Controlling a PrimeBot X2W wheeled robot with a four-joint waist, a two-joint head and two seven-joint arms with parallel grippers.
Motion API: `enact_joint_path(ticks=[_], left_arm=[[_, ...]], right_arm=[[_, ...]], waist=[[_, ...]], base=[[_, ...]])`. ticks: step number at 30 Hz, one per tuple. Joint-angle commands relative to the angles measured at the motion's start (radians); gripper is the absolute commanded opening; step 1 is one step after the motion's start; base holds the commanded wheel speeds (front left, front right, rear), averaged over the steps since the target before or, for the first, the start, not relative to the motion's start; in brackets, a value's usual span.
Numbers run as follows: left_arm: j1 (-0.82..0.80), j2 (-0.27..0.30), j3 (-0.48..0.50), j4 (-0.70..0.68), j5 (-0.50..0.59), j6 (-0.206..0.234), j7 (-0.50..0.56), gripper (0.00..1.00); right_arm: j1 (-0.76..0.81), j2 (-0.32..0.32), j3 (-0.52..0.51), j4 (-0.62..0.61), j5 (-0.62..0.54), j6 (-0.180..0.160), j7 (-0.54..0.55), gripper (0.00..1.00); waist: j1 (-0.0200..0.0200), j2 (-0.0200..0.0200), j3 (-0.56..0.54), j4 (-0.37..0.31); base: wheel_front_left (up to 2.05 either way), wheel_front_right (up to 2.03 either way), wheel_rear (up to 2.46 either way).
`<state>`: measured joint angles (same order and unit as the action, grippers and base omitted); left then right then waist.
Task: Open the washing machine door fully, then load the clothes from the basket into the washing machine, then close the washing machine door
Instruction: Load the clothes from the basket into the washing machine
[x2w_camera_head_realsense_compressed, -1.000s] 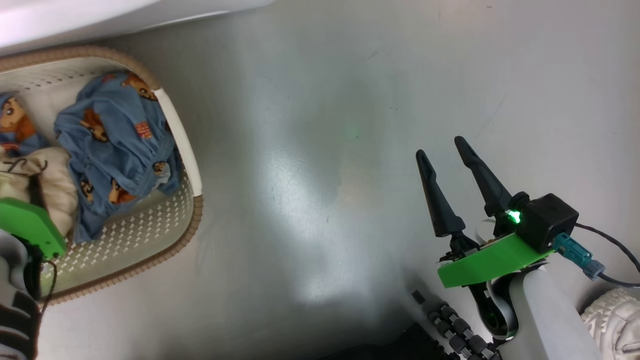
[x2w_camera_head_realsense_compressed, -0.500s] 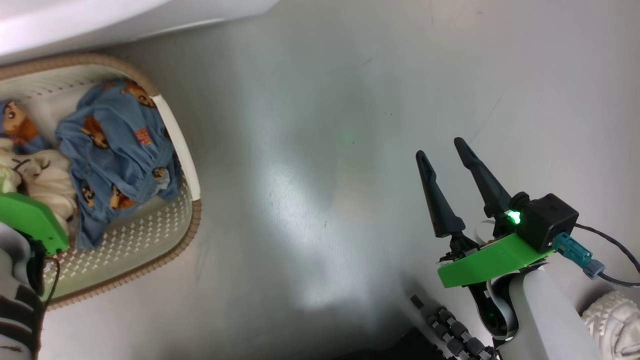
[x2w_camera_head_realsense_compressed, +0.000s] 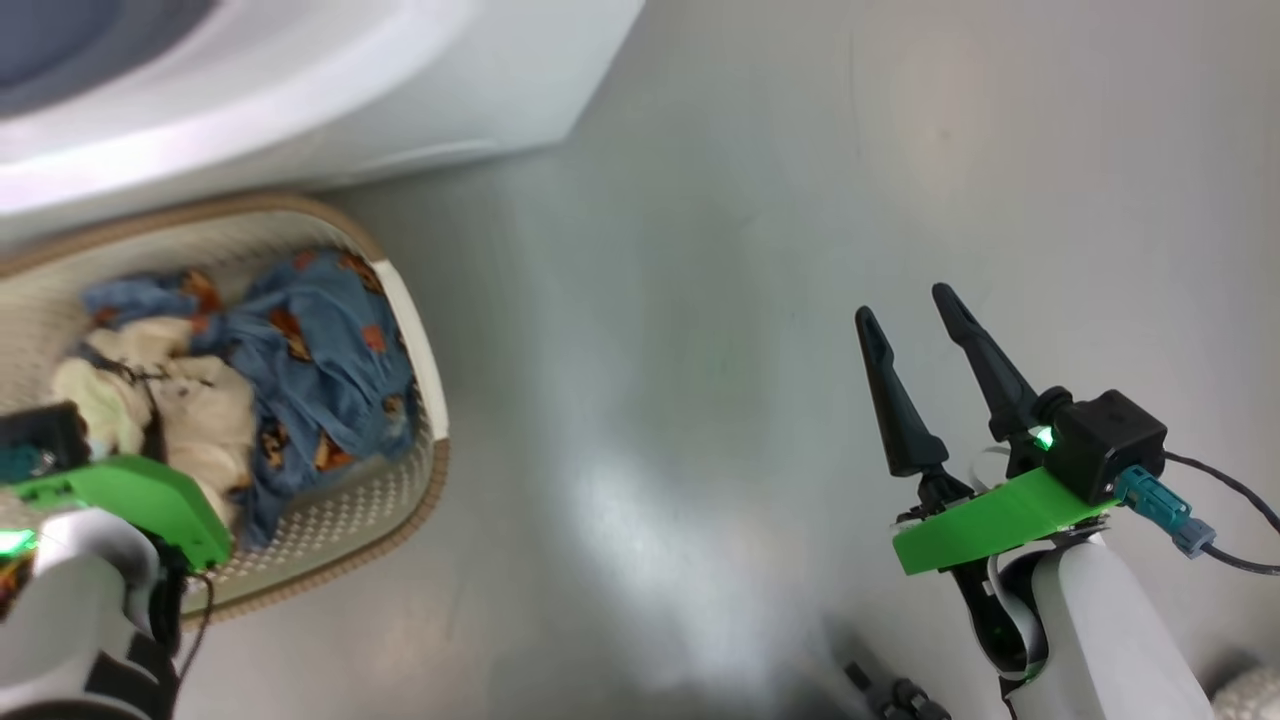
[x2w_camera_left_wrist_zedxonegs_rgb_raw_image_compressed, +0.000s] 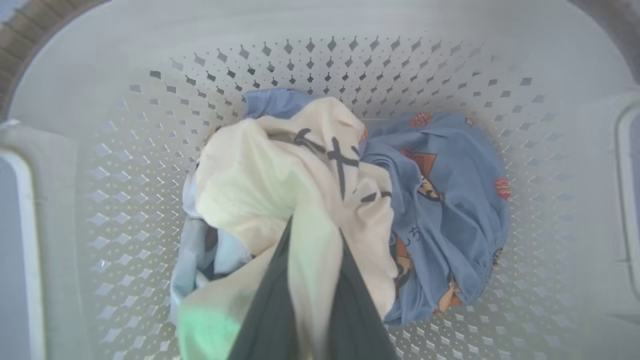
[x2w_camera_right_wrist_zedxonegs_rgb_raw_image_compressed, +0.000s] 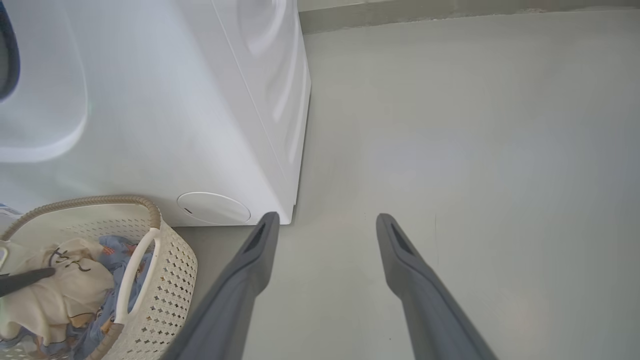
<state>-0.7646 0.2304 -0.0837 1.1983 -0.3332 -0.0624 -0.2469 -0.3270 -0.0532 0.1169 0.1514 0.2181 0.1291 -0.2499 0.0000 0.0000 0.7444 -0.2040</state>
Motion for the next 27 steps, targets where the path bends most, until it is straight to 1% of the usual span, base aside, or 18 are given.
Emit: enact_joint_path(ticks=[1,13,16,17,19,24,27], left_arm=[[0.061,0.03,0.024,-0.027,-0.012,-0.003,-0.013,0.0],[0.26,-0.013,0.093,-0.299,-0.025,0.004,-0.015,0.0],[0.306,-0.024,0.106,-0.366,-0.015,0.011,-0.015,0.0],[0.306,-0.024,0.106,-0.366,-0.015,0.011,-0.015,0.0],[0.335,-0.032,0.115,-0.416,-0.008,0.018,-0.015,0.0],[0.396,-0.051,0.144,-0.539,0.001,0.017,-0.015,0.0],[0.435,-0.066,0.164,-0.609,0.01,0.026,-0.015,0.0]], right_arm=[[0.045,0.003,0.013,-0.009,-0.022,0.002,-0.012,1.0],[0.098,0.003,-0.024,0.013,-0.058,0.002,-0.012,1.0],[0.111,0.003,-0.029,0.021,-0.062,0.002,-0.012,1.0],[0.111,0.003,-0.029,0.021,-0.062,0.002,-0.012,1.0],[0.12,0.003,-0.033,0.029,-0.065,0.002,-0.012,1.0],[0.145,0.003,-0.043,0.043,-0.07,0.002,-0.012,1.0],[0.159,0.003,-0.045,0.052,-0.071,0.002,-0.012,1.0]], waist=[[0.0,0.0,-0.093,0.043],[0.0,0.0,-0.259,0.105],[0.0,0.0,-0.297,0.113],[0.0,0.0,-0.297,0.113],[0.0,0.0,-0.322,0.118],[0.0,0.0,-0.383,0.126],[0.0,0.0,-0.423,0.127]], base=[[0.0,0.0,0.0],[0.0,0.0,0.0],[0.0,0.0,0.0],[0.0,0.0,0.0],[0.0,0.0,0.0],[0.0,0.0,0.0],[0.0,0.0,0.0]])
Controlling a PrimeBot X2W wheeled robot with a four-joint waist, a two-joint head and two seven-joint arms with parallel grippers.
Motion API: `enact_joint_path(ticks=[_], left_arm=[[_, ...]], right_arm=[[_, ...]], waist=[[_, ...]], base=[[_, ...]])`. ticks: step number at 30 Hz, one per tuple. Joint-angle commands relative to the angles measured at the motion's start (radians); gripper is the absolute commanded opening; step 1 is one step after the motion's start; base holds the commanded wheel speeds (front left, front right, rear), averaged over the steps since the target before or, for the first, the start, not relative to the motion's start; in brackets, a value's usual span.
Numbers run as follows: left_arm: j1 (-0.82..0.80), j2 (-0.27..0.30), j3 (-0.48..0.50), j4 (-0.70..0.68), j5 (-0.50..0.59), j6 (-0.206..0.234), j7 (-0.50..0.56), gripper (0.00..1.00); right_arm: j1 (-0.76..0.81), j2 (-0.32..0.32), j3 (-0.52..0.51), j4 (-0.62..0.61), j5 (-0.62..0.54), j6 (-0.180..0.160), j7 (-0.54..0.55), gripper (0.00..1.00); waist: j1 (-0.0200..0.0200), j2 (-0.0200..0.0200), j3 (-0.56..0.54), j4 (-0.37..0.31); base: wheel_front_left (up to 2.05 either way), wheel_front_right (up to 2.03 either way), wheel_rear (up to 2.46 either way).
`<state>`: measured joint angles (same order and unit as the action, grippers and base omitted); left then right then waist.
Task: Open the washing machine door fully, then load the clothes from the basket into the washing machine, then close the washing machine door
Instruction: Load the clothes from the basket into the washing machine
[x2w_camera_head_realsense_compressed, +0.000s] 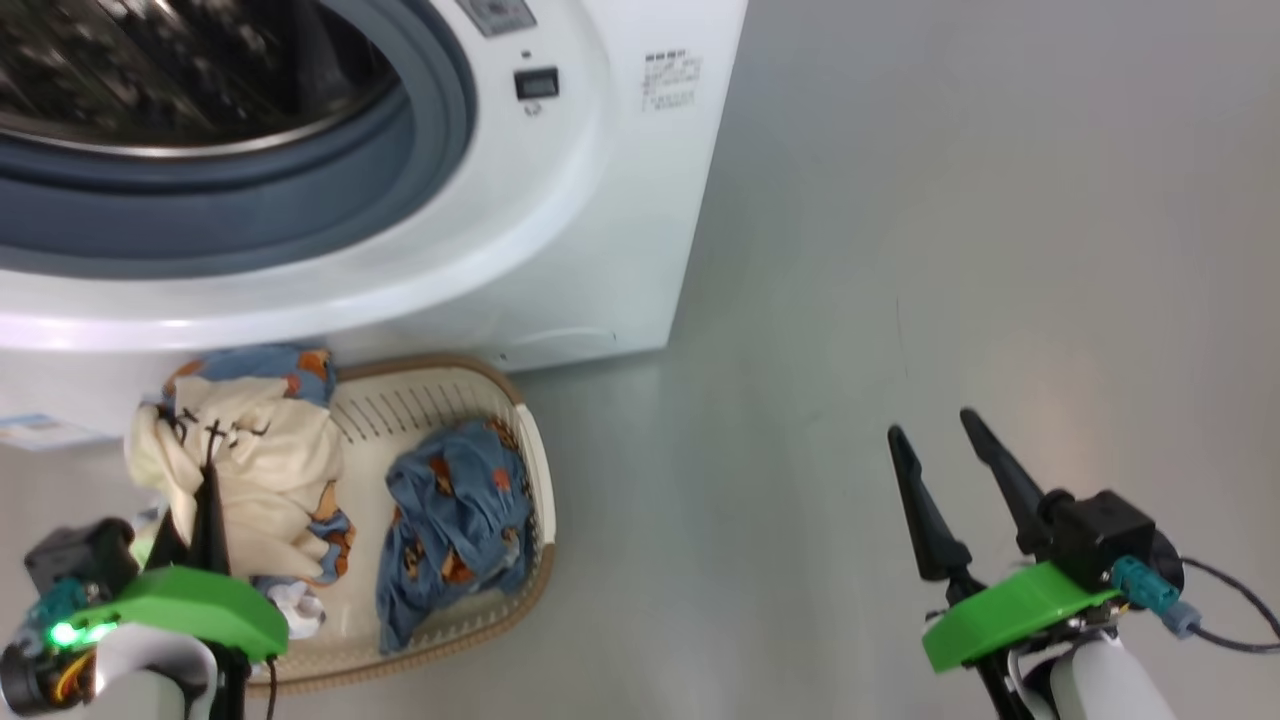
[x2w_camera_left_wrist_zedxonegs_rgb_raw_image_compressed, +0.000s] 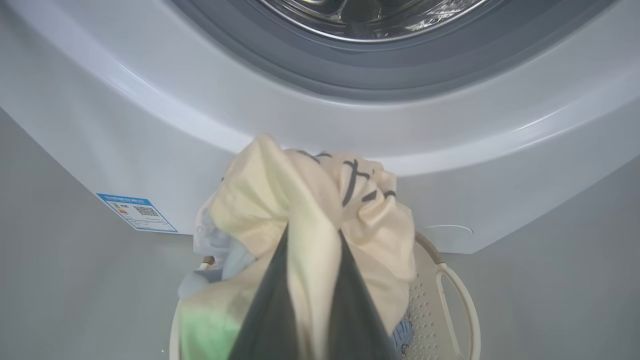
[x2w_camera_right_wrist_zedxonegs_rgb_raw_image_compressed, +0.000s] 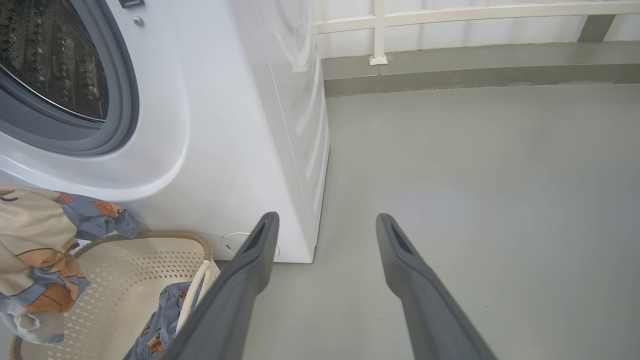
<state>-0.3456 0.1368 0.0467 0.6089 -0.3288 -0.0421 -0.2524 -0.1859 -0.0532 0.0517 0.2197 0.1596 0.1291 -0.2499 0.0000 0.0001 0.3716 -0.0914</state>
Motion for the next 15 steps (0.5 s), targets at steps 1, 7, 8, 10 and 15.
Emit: enact_joint_path(ticks=[1,7,8,10,15], left_arm=[[0.03,0.022,0.039,-0.039,0.009,0.007,-0.009,0.0],[0.113,0.0,0.061,-0.157,0.035,0.01,-0.009,0.0],[0.127,-0.005,0.067,-0.176,0.035,0.009,-0.009,0.0],[0.155,-0.013,0.073,-0.211,0.041,0.011,-0.009,0.0],[0.228,-0.03,0.086,-0.291,0.057,0.012,-0.009,0.0]], right_arm=[[0.024,0.003,0.02,-0.011,-0.014,0.002,-0.012,1.0],[0.071,0.003,0.013,0.011,-0.016,0.002,-0.012,1.0],[0.079,0.003,0.013,0.013,-0.019,0.002,-0.012,1.0],[0.096,0.003,0.01,0.017,-0.024,0.002,-0.012,1.0],[0.134,0.001,0.008,0.019,-0.039,0.002,-0.012,1.0]], waist=[[0.0,-0.0001,-0.065,0.015],[0.0,-0.0001,-0.158,0.017],[0.0,-0.0001,-0.174,0.018],[0.0,-0.0001,-0.203,0.02],[0.0,-0.0001,-0.277,0.024]], base=[[0.0,0.0,0.0],[0.0,0.0,0.0],[0.0,0.0,0.0],[0.0,0.0,0.0],[0.0,0.0,0.0]])
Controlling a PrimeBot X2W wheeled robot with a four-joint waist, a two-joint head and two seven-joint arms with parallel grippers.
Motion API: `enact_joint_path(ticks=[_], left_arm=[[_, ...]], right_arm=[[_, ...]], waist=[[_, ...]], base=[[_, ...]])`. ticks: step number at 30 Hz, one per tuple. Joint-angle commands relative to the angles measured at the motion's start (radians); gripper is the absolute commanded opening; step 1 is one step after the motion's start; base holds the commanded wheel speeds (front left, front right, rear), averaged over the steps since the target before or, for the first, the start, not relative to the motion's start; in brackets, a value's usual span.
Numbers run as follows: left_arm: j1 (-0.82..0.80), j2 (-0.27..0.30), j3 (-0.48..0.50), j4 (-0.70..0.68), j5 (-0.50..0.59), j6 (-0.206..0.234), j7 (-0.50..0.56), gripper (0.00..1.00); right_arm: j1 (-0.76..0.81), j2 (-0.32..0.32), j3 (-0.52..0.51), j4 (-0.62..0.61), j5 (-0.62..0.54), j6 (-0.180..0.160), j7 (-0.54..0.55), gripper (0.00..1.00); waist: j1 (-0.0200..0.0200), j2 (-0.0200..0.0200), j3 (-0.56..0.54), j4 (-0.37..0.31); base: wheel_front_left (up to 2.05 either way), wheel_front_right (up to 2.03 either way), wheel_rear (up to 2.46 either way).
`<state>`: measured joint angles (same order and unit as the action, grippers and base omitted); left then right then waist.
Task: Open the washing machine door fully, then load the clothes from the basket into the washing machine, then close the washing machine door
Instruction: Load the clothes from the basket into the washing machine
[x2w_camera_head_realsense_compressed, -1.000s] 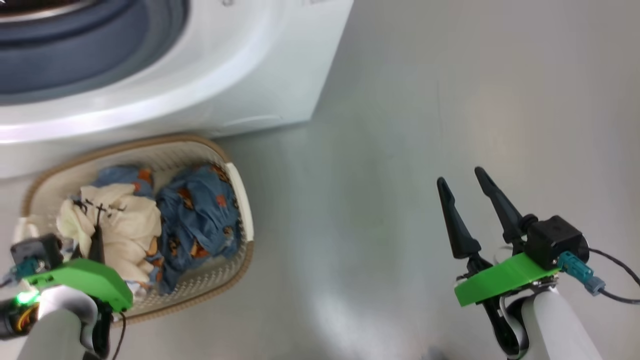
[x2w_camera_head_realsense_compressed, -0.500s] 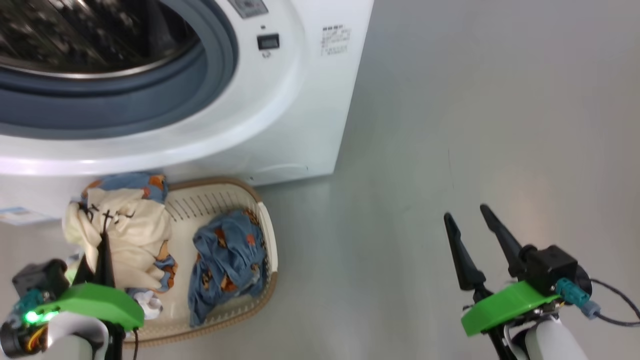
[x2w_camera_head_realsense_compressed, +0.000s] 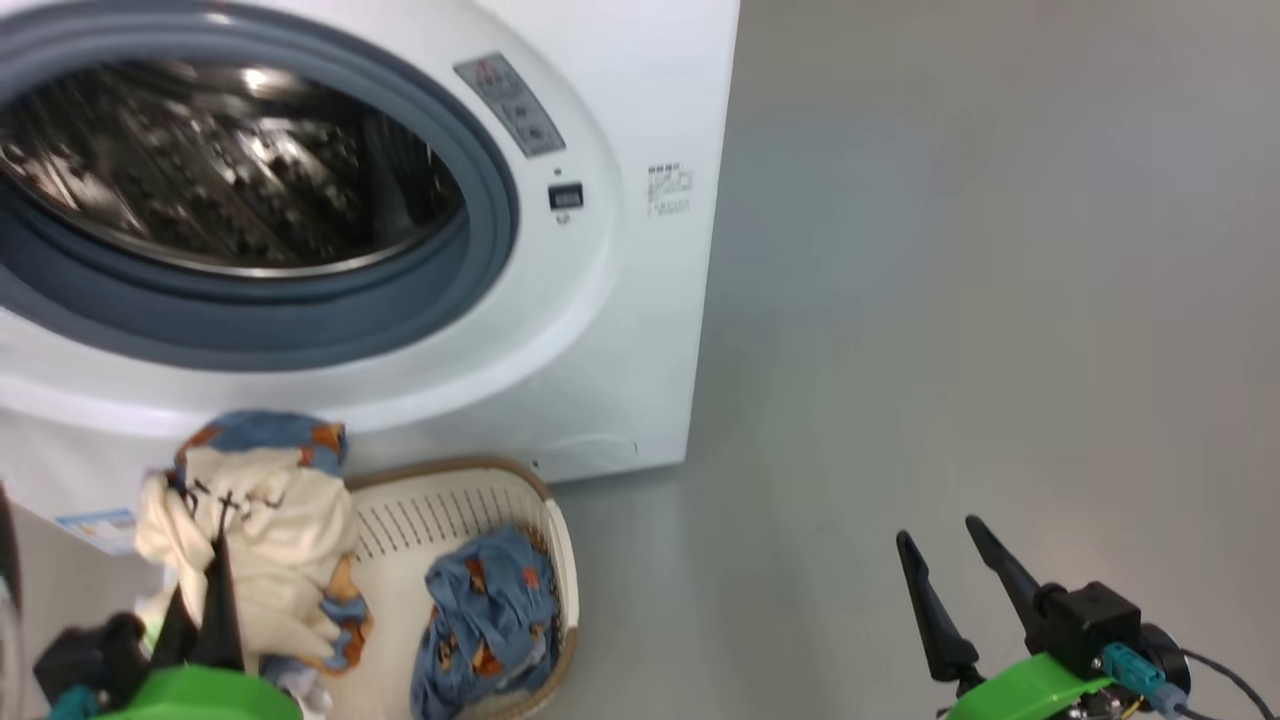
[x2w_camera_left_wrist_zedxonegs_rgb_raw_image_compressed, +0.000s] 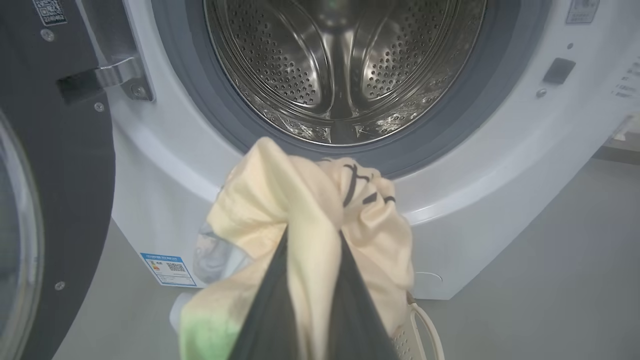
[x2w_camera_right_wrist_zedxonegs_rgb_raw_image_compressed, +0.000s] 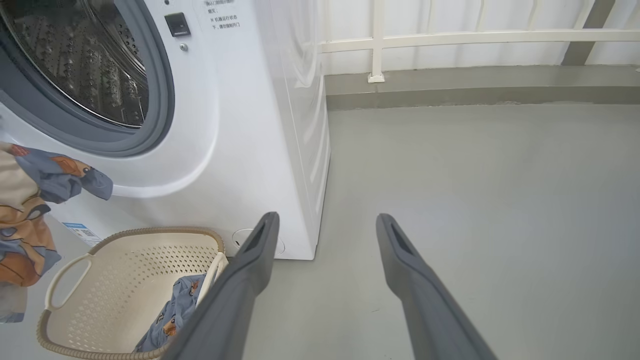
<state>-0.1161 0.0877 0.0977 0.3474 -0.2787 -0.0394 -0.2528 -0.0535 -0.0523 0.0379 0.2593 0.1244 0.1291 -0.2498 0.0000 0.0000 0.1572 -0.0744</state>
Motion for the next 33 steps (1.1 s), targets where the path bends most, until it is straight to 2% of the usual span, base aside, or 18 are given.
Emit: enact_joint_path(ticks=[1,15,33], left_arm=[[0.013,0.017,0.037,-0.045,0.011,0.009,-0.009,0.0],[0.178,-0.012,0.057,-0.208,0.054,0.016,-0.009,0.0],[0.176,-0.031,0.053,-0.216,0.049,0.028,-0.009,0.0]], right_arm=[[0.009,-0.002,0.023,-0.021,-0.005,0.002,-0.012,1.0],[0.065,-0.029,0.027,-0.041,-0.002,0.002,-0.012,1.0],[0.063,-0.023,0.025,-0.046,0.003,0.002,-0.012,1.0]], waist=[[0.0,0.0,-0.074,0.008],[0.0,0.0,-0.152,0.02],[0.0,0.0,-0.13,0.023]], base=[[0.0,0.0,0.0],[0.0,0.0,0.0],[0.0,0.0,0.0]])
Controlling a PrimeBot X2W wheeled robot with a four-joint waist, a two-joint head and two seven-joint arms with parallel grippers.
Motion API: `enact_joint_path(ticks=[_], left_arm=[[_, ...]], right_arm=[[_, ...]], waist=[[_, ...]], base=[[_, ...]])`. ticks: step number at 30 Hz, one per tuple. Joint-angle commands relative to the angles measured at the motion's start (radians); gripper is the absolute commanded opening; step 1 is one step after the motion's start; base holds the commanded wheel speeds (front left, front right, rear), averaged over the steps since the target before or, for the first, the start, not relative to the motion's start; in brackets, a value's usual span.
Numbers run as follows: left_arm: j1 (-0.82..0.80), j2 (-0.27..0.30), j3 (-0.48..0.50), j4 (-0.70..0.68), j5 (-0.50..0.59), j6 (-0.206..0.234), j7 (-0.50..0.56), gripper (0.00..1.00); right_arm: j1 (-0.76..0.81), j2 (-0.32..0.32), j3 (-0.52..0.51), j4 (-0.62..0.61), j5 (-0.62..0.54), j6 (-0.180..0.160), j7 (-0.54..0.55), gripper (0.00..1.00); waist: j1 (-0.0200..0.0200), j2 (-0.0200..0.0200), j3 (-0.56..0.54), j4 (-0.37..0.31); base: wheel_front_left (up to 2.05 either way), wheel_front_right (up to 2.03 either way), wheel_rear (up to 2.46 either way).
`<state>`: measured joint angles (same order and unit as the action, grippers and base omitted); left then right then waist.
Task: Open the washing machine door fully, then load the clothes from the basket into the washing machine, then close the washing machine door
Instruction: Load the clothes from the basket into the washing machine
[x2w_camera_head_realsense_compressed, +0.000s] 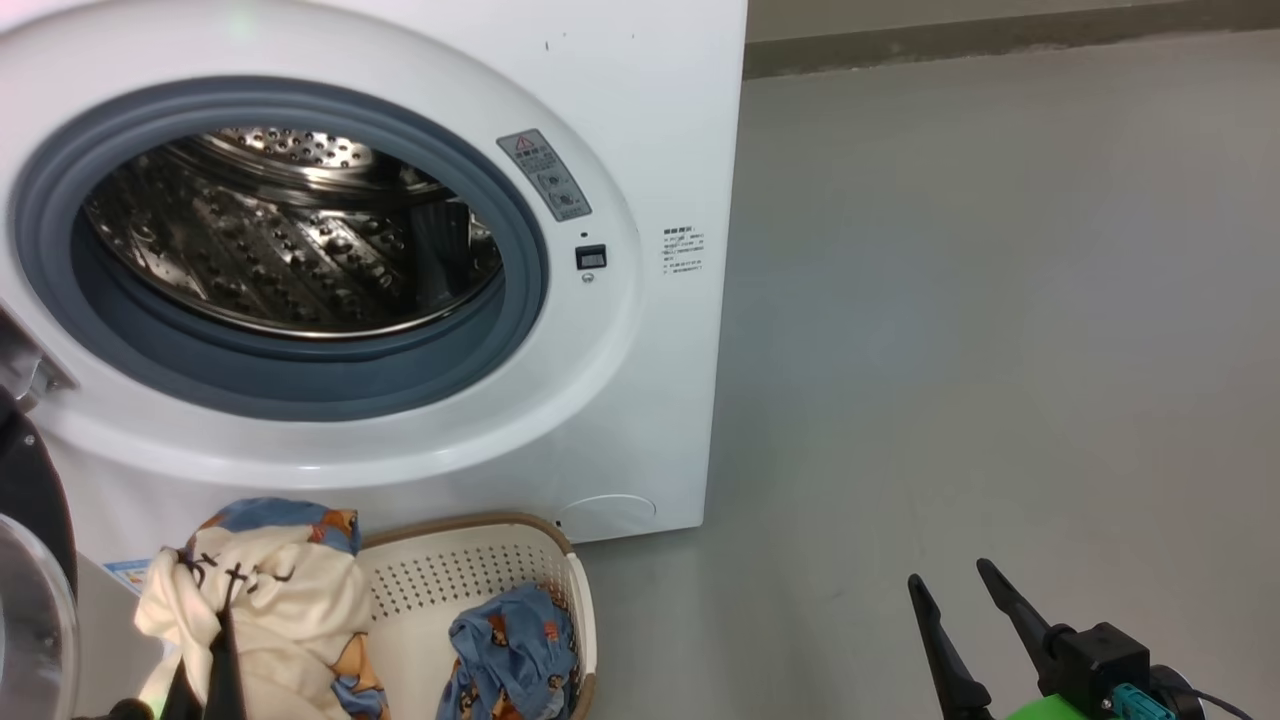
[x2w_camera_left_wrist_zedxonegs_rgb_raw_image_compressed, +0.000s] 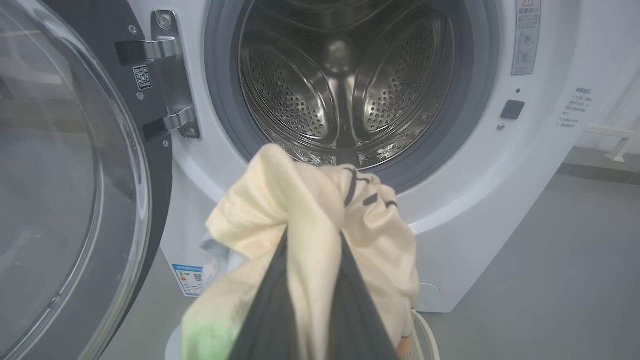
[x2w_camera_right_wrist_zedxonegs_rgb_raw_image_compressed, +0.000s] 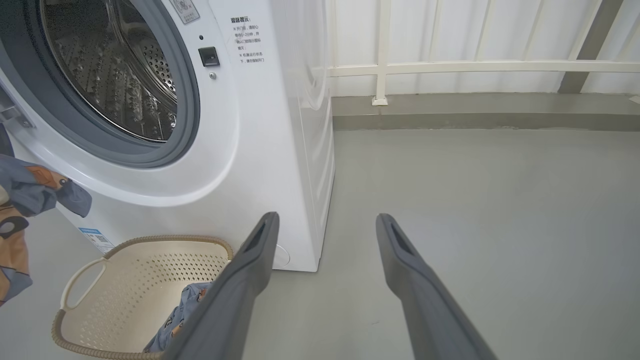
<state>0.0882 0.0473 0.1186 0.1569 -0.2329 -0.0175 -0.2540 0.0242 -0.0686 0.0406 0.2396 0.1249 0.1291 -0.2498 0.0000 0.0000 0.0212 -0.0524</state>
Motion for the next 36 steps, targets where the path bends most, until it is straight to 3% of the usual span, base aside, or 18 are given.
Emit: enact_joint_path(ticks=[1,9,36], left_arm=[[-0.036,0.009,0.031,-0.024,0.003,0.007,-0.008,0.0],[-0.166,0.022,0.035,-0.001,0.01,-0.007,-0.008,0.0],[-0.799,0.261,0.025,0.272,0.039,-0.066,0.002,0.0]], right_arm=[[-0.016,-0.006,0.022,-0.027,0.002,0.002,-0.012,1.0],[-0.039,0.003,0.03,-0.029,-0.001,0.002,-0.012,1.0],[-0.148,0.018,0.063,-0.079,0.016,0.002,-0.012,1.0]], waist=[[0.0,0.0,0.009,0.001],[0.0,0.0,0.065,-0.02],[0.0,0.0,0.384,-0.167]], base=[[0.0,0.0,0.0],[0.0,0.0,0.0],[0.0,0.0,0.0]])
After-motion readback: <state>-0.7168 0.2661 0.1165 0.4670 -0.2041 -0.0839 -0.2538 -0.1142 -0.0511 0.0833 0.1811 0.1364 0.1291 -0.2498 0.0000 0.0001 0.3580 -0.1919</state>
